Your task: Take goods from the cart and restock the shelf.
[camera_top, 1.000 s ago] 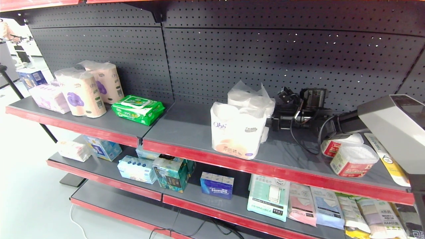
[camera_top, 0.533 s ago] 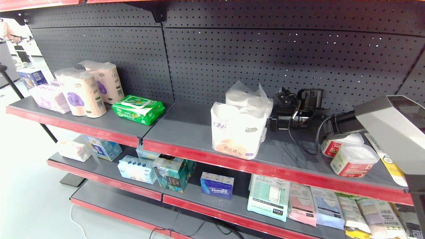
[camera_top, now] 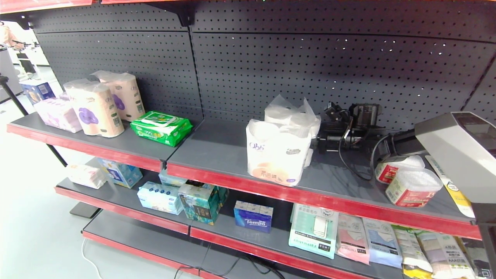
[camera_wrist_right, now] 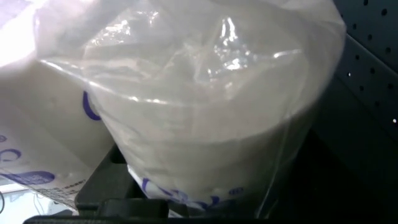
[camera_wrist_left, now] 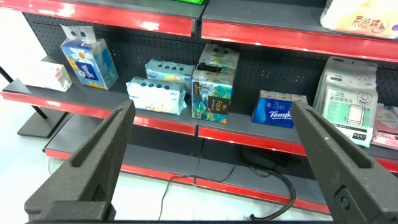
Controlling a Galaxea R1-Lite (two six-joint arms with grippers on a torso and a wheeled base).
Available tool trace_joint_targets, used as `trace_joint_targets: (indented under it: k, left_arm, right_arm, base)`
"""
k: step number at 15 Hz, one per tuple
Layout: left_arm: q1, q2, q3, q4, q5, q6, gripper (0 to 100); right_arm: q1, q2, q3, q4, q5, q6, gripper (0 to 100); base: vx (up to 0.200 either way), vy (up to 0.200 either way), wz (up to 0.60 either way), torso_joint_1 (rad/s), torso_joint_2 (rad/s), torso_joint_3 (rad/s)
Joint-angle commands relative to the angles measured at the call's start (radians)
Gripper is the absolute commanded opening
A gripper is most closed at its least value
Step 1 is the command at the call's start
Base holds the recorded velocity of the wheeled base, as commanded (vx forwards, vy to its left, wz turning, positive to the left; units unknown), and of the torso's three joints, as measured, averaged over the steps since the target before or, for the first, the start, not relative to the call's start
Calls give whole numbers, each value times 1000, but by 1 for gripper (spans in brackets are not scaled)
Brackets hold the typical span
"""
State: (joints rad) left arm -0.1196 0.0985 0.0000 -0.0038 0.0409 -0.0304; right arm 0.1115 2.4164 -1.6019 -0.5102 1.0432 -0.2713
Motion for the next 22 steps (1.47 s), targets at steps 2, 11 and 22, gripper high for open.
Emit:
trace_joint_targets:
  k: [2,11,22]
  left_arm:
    - [0,1,0,-1,1,0,100]
    - [0,1,0,-1,1,0,100]
    - [0,1,0,1,1,0,100]
  right_arm:
    - [8,10,-10,-2,24,1,0]
    - [22,13,-15,-2,23,0,0]
    - [17,18,-15,18,-5,4,0]
  base:
    - [0,0,0,0,0,0]
    - [0,0,0,0,0,0]
    - [0,0,0,0,0,0]
